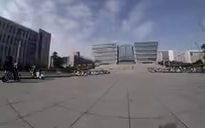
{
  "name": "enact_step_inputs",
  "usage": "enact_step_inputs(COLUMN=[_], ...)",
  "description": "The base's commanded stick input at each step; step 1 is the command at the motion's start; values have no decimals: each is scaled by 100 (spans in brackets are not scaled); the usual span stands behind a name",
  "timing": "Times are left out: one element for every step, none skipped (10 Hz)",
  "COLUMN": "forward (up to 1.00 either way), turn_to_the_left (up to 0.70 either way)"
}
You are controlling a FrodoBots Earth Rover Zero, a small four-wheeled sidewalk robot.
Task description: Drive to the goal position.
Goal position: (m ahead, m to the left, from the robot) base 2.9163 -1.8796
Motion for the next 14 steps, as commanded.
enact_step_inputs(forward=[85,85,85,85,85,85,85,85,85,85,85,85,85,85], turn_to_the_left=[0,0,0,0,0,2,4,18,21,22,23,24,24,25])
